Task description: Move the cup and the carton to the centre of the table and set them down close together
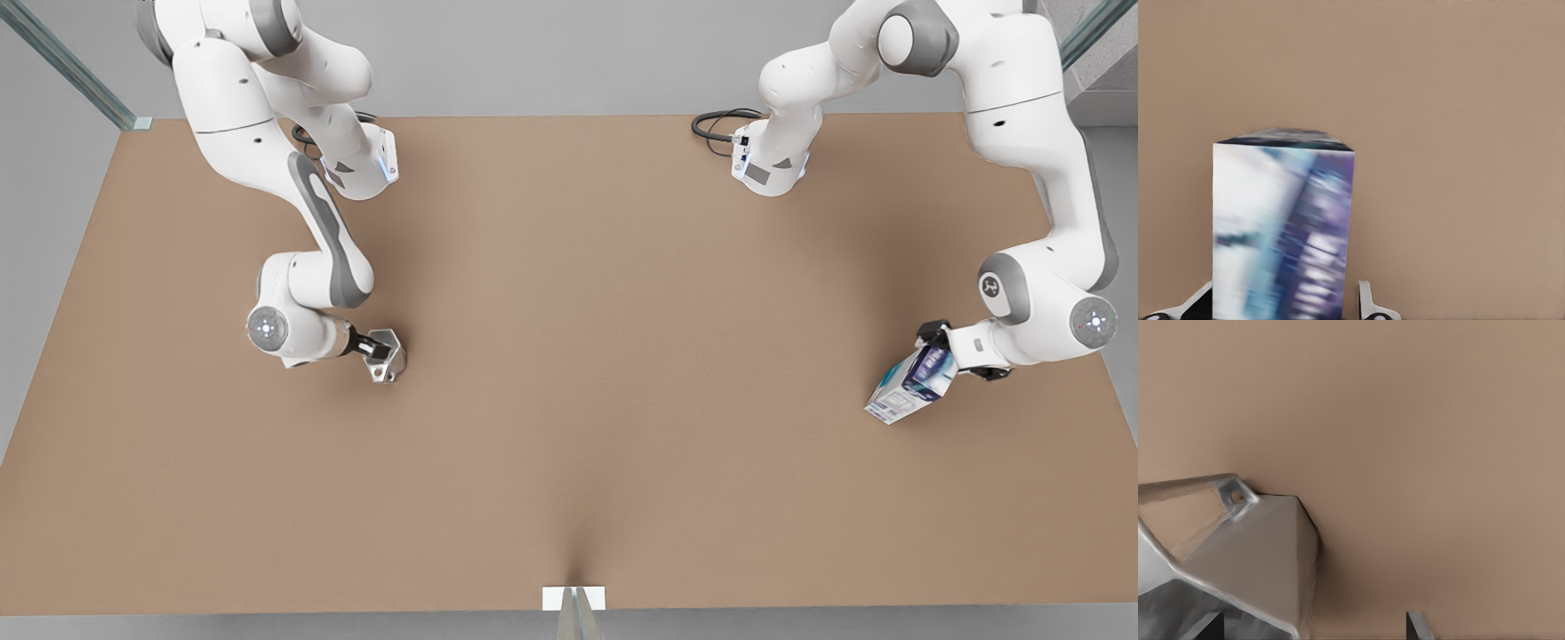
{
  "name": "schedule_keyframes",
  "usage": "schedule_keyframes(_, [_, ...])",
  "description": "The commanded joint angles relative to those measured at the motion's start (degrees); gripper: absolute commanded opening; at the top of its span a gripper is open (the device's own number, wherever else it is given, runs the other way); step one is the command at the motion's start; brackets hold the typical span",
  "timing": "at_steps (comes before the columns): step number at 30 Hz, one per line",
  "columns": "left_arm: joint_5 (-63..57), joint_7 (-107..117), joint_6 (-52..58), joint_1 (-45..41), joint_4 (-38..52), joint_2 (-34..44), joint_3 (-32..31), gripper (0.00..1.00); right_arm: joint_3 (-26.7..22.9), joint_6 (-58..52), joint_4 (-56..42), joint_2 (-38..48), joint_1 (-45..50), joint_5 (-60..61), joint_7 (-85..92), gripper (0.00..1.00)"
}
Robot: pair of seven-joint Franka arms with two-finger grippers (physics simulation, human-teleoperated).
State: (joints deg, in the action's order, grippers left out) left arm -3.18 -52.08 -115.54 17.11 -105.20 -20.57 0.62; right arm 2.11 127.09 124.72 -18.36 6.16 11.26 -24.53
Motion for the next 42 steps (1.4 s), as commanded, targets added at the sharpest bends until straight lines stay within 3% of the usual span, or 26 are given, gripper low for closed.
schedule_keyframes(1, [1.0,0.4,-0.4,-0.1,-0.1,-0.1,0.0,0.99,0.0,0.0,0.0,0.0,-0.1,0.2,0.1,0.85])
schedule_keyframes(2, [1.1,0.8,-2.0,-0.7,-0.4,-0.3,0.1,0.99,0.0,0.0,0.0,0.0,-0.1,0.2,0.4,0.56])
schedule_keyframes(3, [1.1,0.8,-5.0,-0.8,-1.7,-0.4,0.1,0.99,0.0,-0.1,0.0,-0.4,-0.1,0.2,0.5,0.40])
schedule_keyframes(4, [1.0,0.8,-8.3,-0.9,-2.6,-0.6,0.0,0.99,0.0,-0.1,-0.4,-0.5,-0.1,0.3,0.6,0.26])
schedule_keyframes(5, [1.0,0.4,-11.0,-1.0,-3.0,-0.8,0.0,0.99,0.0,-0.1,-0.4,-0.7,-0.1,0.2,0.8,0.21])
schedule_keyframes(7, [1.0,0.4,-11.8,-0.9,-4.1,-0.7,0.0,0.96,0.7,-0.1,-0.9,-1.4,0.0,0.3,0.7,0.21])
schedule_keyframes(8, [1.1,0.4,-11.6,-0.9,-4.3,-0.7,0.0,0.75,0.8,-0.1,-1.1,-1.6,0.0,0.3,0.7,0.21])
schedule_keyframes(9, [1.1,0.4,-11.4,-0.8,-4.6,-0.7,0.0,0.71,0.8,-0.1,-1.2,-1.7,0.0,0.3,0.7,0.21])
schedule_keyframes(22, [0.8,-0.7,-11.7,-0.9,-4.8,0.9,-1.8,0.67,1.4,-0.5,-4.2,-2.5,-0.2,0.1,0.0,0.21])
schedule_keyframes(25, [0.8,-0.8,-11.6,-0.9,-4.6,1.0,-2.1,0.67,5.7,-2.1,-9.8,-2.8,1.2,0.3,-0.3,0.21])
schedule_keyframes(30, [0.9,-0.8,-10.0,-1.0,-2.8,1.8,-3.7,0.65,5.0,-5.2,-32.5,-16.3,13.0,1.0,-1.9,0.21])
schedule_keyframes(33, [0.7,-1.9,-9.1,-0.9,-1.7,2.1,-4.2,0.64,-2.2,-7.4,-52.3,-28.3,22.6,4.2,-5.8,0.21])
schedule_keyframes(35, [0.5,-2.2,-6.7,-1.0,1.3,2.0,-4.9,0.64,-8.4,-8.3,-59.2,-33.0,28.1,9.4,-5.9,0.21])
schedule_keyframes(42, [-2.4,-11.7,-0.5,-1.3,14.0,2.1,-12.5,0.63,-14.2,-8.3,-67.3,-41.6,32.0,13.0,-7.2,0.21])
